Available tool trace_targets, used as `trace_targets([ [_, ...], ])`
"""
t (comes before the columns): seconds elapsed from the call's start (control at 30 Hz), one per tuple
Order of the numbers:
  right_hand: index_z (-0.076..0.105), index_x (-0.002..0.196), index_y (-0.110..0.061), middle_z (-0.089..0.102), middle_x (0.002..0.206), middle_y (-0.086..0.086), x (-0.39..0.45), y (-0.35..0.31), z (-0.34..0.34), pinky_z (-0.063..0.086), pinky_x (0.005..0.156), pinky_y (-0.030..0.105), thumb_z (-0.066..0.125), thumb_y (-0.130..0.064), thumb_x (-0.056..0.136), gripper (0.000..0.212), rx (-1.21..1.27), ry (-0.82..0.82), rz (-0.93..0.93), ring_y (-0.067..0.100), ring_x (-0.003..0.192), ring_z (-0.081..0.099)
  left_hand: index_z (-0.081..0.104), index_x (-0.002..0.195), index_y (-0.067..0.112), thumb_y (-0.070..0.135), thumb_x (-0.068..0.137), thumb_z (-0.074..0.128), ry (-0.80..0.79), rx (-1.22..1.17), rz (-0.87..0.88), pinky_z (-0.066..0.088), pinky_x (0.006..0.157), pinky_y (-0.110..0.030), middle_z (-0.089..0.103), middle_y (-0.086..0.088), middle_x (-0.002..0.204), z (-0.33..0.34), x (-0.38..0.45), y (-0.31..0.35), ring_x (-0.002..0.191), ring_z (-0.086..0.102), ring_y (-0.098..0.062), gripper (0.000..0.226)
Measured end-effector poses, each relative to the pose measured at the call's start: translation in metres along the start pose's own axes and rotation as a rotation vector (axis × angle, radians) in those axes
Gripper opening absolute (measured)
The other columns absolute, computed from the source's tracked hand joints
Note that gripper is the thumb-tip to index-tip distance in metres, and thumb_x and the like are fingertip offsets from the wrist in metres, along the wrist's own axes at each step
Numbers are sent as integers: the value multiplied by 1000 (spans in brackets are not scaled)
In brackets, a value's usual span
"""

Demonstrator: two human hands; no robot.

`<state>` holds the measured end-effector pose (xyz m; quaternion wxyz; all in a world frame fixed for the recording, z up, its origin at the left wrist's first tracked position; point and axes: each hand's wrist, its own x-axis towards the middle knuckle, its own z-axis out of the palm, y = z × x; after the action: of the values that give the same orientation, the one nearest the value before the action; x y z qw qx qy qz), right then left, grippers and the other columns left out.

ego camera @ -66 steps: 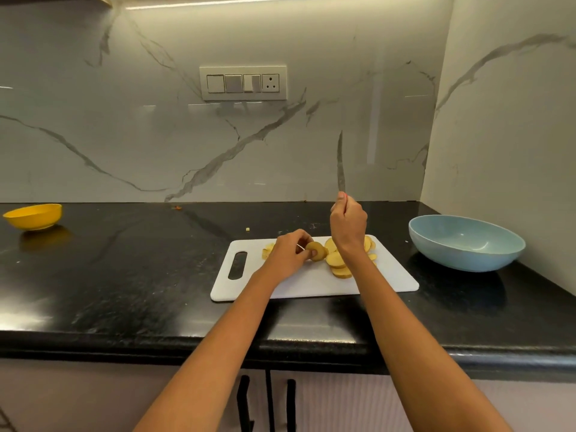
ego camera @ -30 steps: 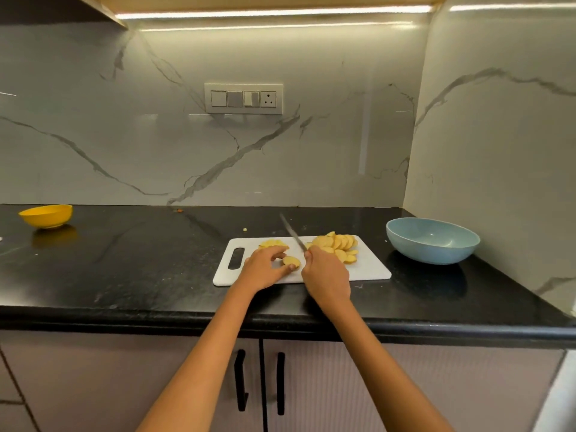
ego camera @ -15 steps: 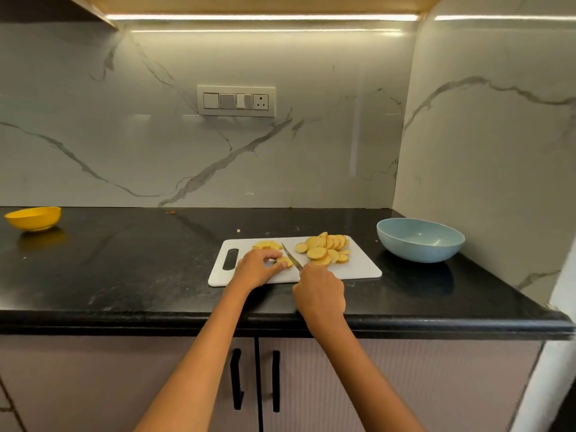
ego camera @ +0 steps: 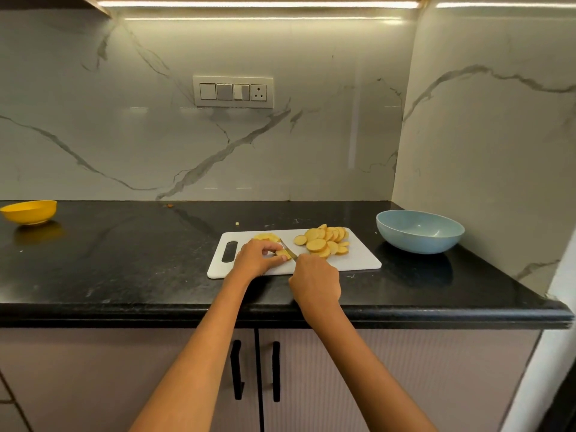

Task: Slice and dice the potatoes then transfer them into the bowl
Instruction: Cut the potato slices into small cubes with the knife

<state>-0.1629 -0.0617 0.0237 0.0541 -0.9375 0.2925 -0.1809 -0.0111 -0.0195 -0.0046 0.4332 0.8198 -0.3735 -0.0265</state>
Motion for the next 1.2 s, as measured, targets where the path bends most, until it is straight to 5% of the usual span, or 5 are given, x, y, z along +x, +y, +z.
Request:
trace_targets([
  [0.17, 53, 119, -9, 60, 116, 9, 8, -7, -3, 38, 72, 25, 40, -9, 98, 26, -46, -14, -62, 22, 102, 59, 68, 110, 19, 25, 82, 68, 30, 33, 37, 41, 84, -28, 63, 0, 117, -1, -4, 5, 97, 51, -14, 28],
  [0.8, 52, 120, -9, 59, 114, 7, -13, 6, -1, 39, 71, 24, 47, -16, 97, 25, 10, 10, 18, 19, 100, 60, 63, 119, 15, 29, 83, 67, 62, 50, 15, 41, 90, -32, 57, -2, 128, 2, -8, 6, 110, 53, -19, 39],
  [1.2, 54, 118, -9, 60, 113, 8, -9, 4, -2, 41, 72, 25, 46, -16, 96, 24, 4, -12, 0, 21, 99, 60, 69, 106, 11, 19, 82, 69, 132, 1, 32, 42, 81, -27, 65, -5, 115, 1, -10, 6, 96, 53, -15, 26],
])
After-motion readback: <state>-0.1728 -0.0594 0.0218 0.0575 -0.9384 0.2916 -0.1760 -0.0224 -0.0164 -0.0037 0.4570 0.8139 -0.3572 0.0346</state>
